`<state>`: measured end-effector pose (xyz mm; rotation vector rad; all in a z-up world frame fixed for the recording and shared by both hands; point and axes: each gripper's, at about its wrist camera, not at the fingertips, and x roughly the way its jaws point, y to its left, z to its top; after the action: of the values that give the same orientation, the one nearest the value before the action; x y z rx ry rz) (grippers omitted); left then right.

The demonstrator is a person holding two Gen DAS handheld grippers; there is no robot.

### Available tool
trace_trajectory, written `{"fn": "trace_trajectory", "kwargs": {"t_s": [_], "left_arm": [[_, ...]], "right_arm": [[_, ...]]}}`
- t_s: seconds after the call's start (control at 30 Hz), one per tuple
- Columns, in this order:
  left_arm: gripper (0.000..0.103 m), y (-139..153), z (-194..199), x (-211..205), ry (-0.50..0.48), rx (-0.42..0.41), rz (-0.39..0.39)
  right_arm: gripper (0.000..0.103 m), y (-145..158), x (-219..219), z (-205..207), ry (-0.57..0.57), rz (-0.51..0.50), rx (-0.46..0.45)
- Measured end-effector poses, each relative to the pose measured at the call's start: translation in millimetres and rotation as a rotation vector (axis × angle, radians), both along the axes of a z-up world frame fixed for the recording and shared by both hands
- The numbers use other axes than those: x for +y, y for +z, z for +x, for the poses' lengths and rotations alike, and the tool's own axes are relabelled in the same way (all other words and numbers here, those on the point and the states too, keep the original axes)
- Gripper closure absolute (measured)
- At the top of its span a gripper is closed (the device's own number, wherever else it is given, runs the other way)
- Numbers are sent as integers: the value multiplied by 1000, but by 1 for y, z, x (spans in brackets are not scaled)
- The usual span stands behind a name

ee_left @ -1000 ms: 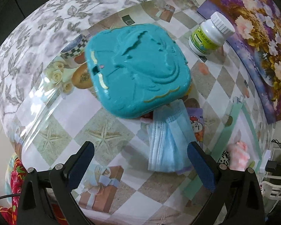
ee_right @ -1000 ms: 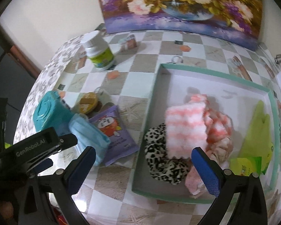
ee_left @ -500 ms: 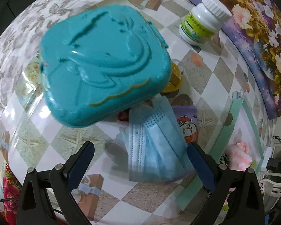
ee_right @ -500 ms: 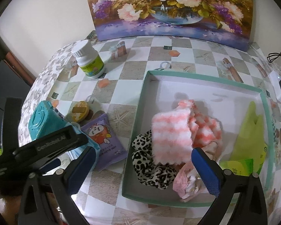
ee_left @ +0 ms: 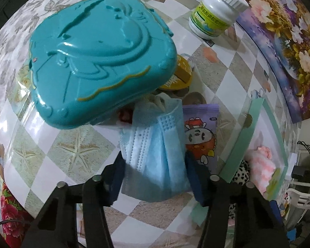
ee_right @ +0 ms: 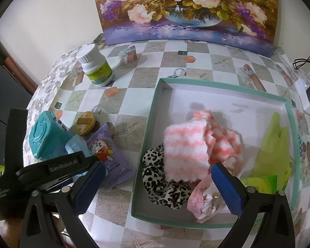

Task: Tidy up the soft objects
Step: 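Lift the blue mask with the left gripper from under the teal box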

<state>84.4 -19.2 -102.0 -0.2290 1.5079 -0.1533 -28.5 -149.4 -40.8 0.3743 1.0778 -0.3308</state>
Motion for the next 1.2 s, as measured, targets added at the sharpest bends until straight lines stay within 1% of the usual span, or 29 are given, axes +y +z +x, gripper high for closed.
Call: {"fn": "trace_trajectory", "kwargs": {"t_s": [0.07,0.13,0.2,0.27,0.5,0.57,0.7,0.93,1.2], "left_arm": [[57,2,-2,3,2,2,-9],[61,4,-4,8,5,8,-23],[64,4,-4,10,6,12,-32],[68,5,-6,15,4,14,-29],[71,8,-11,37,41,29,-44],[71,10,-13,43,52,32,-40],[72,8,-13,58,105,50,-54],[72,6,-11,74,152,76,-85],[72,0,-5,89,188,105,-114]], "right_arm": [[0,0,0,0,3,-2,-1],[0,1,1,1,11,-5,-6],[0,1,3,3,23,-8,-12],[0,2,6,5,37,-14,-20],[0,5,22,15,126,-32,-53],[1,5,26,18,149,-37,-60],[6,1,36,25,200,-39,-66],[17,-14,50,40,270,-28,-33],[22,-38,58,53,312,-21,27]]}}
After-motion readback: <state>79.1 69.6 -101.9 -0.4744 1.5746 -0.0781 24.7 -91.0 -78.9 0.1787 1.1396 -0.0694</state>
